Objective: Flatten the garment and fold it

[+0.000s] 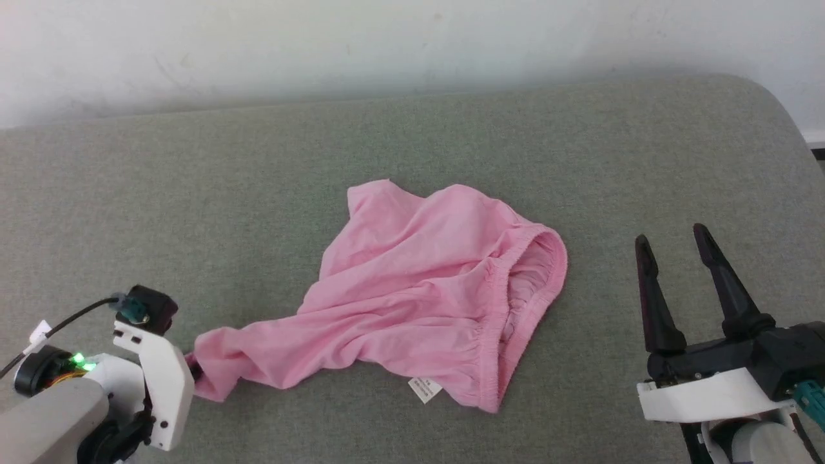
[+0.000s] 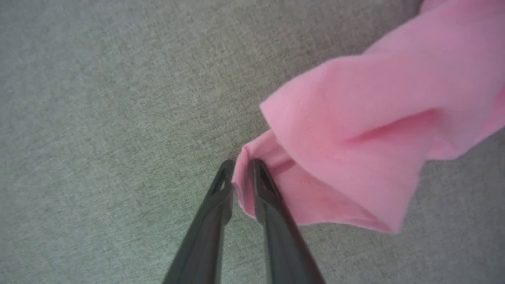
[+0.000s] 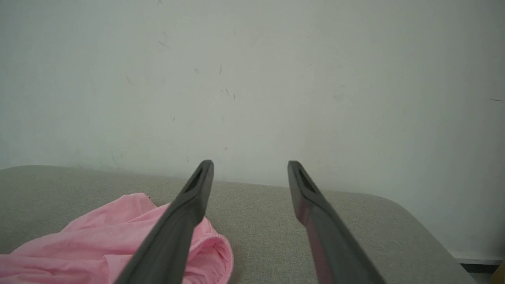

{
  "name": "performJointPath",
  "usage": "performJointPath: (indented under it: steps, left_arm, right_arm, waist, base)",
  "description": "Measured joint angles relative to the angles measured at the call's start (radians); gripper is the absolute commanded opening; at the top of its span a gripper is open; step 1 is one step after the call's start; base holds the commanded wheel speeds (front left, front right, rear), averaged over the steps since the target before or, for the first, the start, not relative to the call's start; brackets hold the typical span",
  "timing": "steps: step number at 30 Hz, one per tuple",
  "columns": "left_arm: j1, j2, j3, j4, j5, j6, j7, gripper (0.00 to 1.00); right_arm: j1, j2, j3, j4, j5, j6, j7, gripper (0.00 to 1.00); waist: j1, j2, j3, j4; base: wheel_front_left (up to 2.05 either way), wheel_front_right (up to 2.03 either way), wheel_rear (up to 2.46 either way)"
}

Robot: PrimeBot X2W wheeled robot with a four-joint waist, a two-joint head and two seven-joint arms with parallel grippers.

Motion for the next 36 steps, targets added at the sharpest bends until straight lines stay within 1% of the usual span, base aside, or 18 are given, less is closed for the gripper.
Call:
performJointPath:
  steps: [3, 6, 8, 11, 15, 17, 20, 24, 28, 33, 36]
  left_arm:
    - [-0.016, 0.002, 0.012, -0.035, 0.040, 0.015, -0.038, 1.00]
    - [-0.096, 0.007, 0.041, -0.086, 0.097, 0.031, -0.070, 1.00]
    - [-0.158, -0.001, 0.065, -0.115, 0.119, 0.030, -0.084, 1.00]
    - [-0.233, -0.041, 0.072, -0.130, 0.135, 0.001, -0.066, 1.00]
    - [-0.331, -0.119, 0.042, -0.106, 0.185, -0.051, 0.005, 1.00]
    - [-0.369, -0.163, 0.025, -0.074, 0.185, -0.084, 0.053, 1.00]
    - [-0.412, -0.212, -0.010, -0.003, 0.180, -0.140, 0.141, 1.00]
    - [-0.439, -0.260, -0.051, 0.099, 0.177, -0.187, 0.236, 1.00]
    - [-0.447, -0.305, -0.077, 0.180, 0.186, -0.216, 0.287, 1.00]
    - [-0.442, -0.358, -0.095, 0.255, 0.216, -0.225, 0.314, 1.00]
    - [-0.435, -0.369, -0.088, 0.270, 0.236, -0.226, 0.323, 1.00]
  right_arm:
    - [0.003, 0.000, -0.001, 0.001, 0.000, 0.000, 0.000, 1.00]
    - [0.010, -0.001, -0.002, 0.001, 0.000, 0.000, 0.000, 1.00]
    - [0.010, -0.001, -0.002, 0.000, 0.000, 0.000, 0.000, 1.00]
    - [0.010, -0.001, 0.001, 0.000, 0.000, 0.000, 0.000, 1.00]
    - [0.009, -0.002, 0.014, -0.002, 0.000, 0.000, 0.000, 1.00]
    - [0.008, -0.004, 0.017, -0.002, 0.000, 0.000, 0.000, 1.00]
    - [0.003, -0.006, 0.020, -0.003, 0.000, 0.000, 0.000, 1.00]
    - [-0.020, -0.006, 0.026, -0.004, 0.000, 0.000, 0.000, 1.00]
    - [-0.042, -0.005, 0.032, -0.004, 0.000, 0.000, 0.000, 1.00]
    - [-0.072, -0.004, 0.042, -0.004, 0.000, 0.000, 0.000, 1.00]
    - [-0.086, -0.003, 0.048, -0.004, 0.000, 0.000, 0.000, 1.00]
  waist:
    - [0.0000, 0.0000, -0.014, 0.003]
    - [0.0000, 0.0000, -0.027, 0.005]
    - [0.0000, 0.0000, -0.033, 0.006]
    - [0.0000, 0.0000, -0.034, 0.005]
    - [-0.0001, 0.0000, -0.026, -0.003]
    - [0.0000, 0.0000, -0.018, -0.009]
    - [0.0000, 0.0000, -0.002, -0.022]
    - [0.0000, 0.0000, 0.027, -0.043]
    - [0.0001, 0.0000, 0.062, -0.068]
    - [0.0002, 0.0000, 0.113, -0.098]
    - [-0.0001, 0.0000, 0.142, -0.114]
  base:
    - [0.00, 0.00, 0.00]
    - [0.00, 0.00, 0.00]
    - [0.00, 0.00, 0.00]
    - [0.00, 0.00, 0.00]
    - [0.00, 0.00, 0.00]
    - [0.00, 0.00, 0.00]
    - [0.00, 0.00, 0.00]
    - [0.00, 0.00, 0.00]
    - [0.00, 0.00, 0.00]
    - [0.00, 0.00, 0.00]
    - [0.00, 0.00, 0.00]
